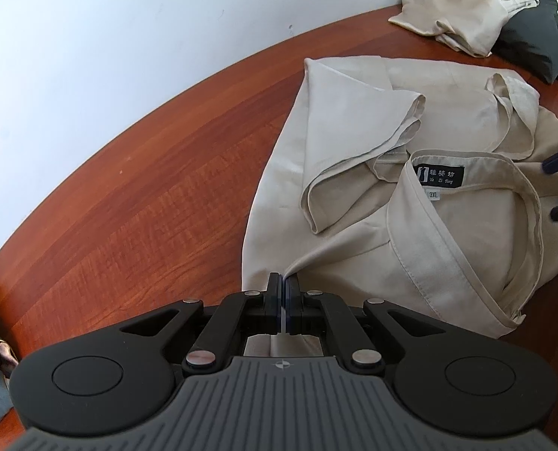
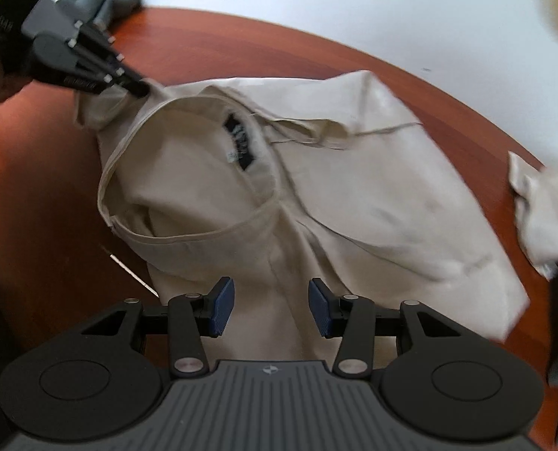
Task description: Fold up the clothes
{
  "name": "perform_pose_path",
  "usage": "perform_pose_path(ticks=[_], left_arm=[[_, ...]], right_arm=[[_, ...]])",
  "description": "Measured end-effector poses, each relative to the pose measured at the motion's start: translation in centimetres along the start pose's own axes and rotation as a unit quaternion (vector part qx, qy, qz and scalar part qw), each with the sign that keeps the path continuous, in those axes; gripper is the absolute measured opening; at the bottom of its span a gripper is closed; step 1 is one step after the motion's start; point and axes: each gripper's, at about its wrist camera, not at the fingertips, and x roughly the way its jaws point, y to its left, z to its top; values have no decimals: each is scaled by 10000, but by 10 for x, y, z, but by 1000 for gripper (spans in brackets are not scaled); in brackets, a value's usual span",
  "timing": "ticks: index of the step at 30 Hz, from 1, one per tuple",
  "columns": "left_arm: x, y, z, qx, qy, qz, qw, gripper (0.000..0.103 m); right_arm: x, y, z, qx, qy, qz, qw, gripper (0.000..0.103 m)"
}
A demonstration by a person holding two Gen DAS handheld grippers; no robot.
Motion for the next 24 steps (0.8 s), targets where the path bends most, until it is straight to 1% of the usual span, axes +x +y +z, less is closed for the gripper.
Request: perform_pose_path(ticks=[4, 9, 11, 12, 13, 15, 20, 23, 24], left_arm=[[2, 0, 0, -17, 48, 1, 10000, 2], [5, 1, -1, -17, 126, -30, 9999, 2], [7, 0, -2, 6, 167, -27, 9999, 2], [8, -1, -3, 21, 201, -23, 9998, 2], [10, -2, -4, 32, 233, -21, 9997, 2], [9, -2, -4, 40, 235, -20, 9997, 2], [-3, -2, -8, -41, 121, 47, 9999, 2], [-16, -1, -13, -104, 45, 104, 9999, 2], [-22, -1, -15, -116, 21, 133, 9998, 2]], right_arm=[[20, -2, 9, -246, 131, 69, 9996, 50], [31, -12, 13, -268, 160, 114, 9994, 50], [32, -15, 14, -238, 103, 241, 9994, 36], [33, -16, 15, -225, 81, 293, 9993, 23], [33, -17, 16, -215, 63, 336, 9992, 13], [31, -17, 16, -160, 22, 376, 9992, 6], [16, -17, 15, 45, -176, 464, 9988, 3], [-4, -17, 13, 264, -365, 557, 9974, 3], [-12, -18, 12, 359, -429, 646, 9963, 3]])
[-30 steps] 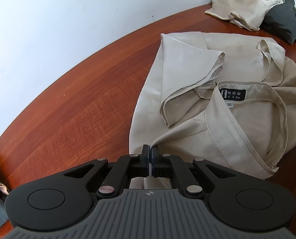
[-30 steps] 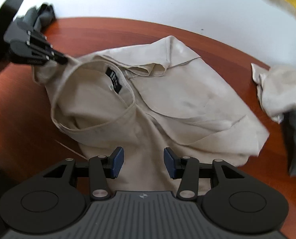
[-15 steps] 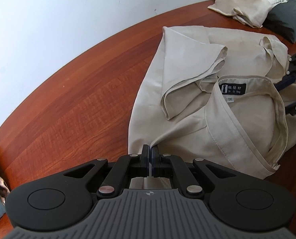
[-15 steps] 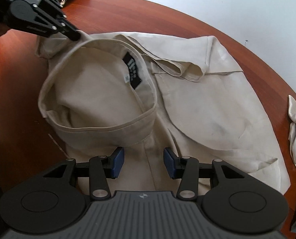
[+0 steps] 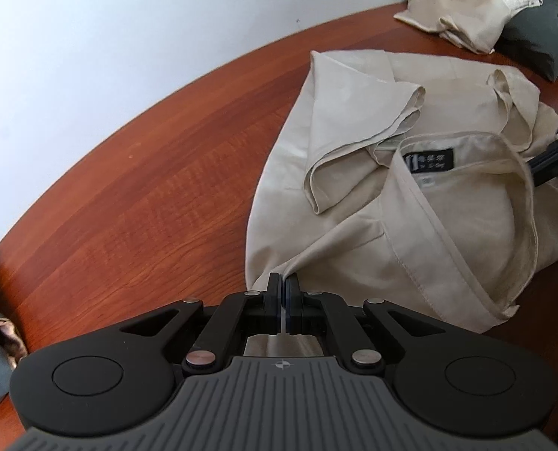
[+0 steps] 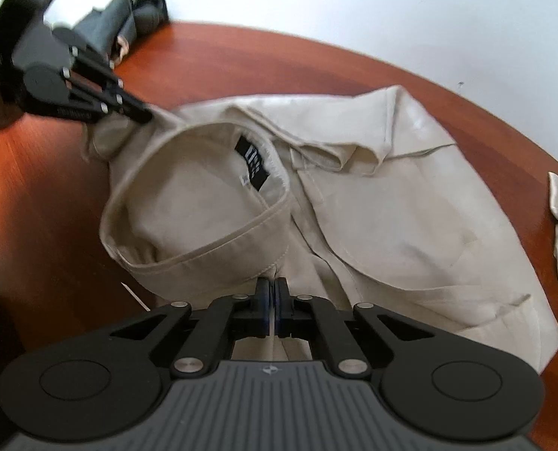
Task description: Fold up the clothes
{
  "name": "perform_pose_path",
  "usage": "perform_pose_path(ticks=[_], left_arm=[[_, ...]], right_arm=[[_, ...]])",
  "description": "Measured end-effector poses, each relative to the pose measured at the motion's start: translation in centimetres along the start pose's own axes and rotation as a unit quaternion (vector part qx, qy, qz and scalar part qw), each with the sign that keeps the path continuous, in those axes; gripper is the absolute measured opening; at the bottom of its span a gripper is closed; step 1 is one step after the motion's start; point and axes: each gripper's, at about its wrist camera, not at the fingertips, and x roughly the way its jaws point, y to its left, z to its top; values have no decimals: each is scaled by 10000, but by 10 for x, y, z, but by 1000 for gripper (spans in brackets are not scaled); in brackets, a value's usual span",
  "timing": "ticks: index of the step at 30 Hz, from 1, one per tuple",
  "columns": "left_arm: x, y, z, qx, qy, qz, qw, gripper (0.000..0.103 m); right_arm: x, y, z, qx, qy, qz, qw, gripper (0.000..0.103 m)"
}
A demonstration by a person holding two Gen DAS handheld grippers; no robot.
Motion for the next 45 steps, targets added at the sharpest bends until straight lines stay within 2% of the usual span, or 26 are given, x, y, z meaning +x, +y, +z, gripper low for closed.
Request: perform_pose_path(ticks=[5, 8, 10, 14, 17, 23, 26, 28, 30, 39, 45], left_arm=[[-26, 8, -4, -207, -177, -8, 9996, 2], [-44, 16, -2, -411, -337, -12, 9986, 2], [-46, 20, 6, -466, -388, 61, 9981, 2], [-35, 26, 24, -564, -375, 164, 9976, 2], [-12, 26, 38, -606, -260, 225, 9976, 2], [31, 17, 48, -517, 89, 255, 9983, 2], [40, 16, 45, -498, 178, 243, 9983, 2], [44, 17, 41, -515, 205, 230, 9982, 2], [46, 18, 38, -526, 211, 215, 9982, 2], [50, 14, 31, -499, 248, 230, 9982, 2], [51, 12, 32, -420, 285, 218, 9985, 2]], right_arm=[[-49, -2, 0, 389, -352, 599, 9968, 2], [-65, -4, 4, 340, -483, 606, 9964, 2], [-72, -12, 11, 327, -625, 420, 9966, 2], [-55, -34, 28, 359, -701, 193, 9967, 1], [-30, -52, 40, 388, -648, 91, 9971, 1], [24, -80, 46, 468, -236, 26, 9986, 2], [28, -85, 44, 434, -204, -88, 9988, 10], [20, -89, 40, 495, -297, -144, 9982, 35], [10, -92, 35, 554, -342, -144, 9978, 45], [-1, -76, -4, 366, 211, -50, 9991, 45], [19, -61, -19, 21, 565, -364, 9977, 45]])
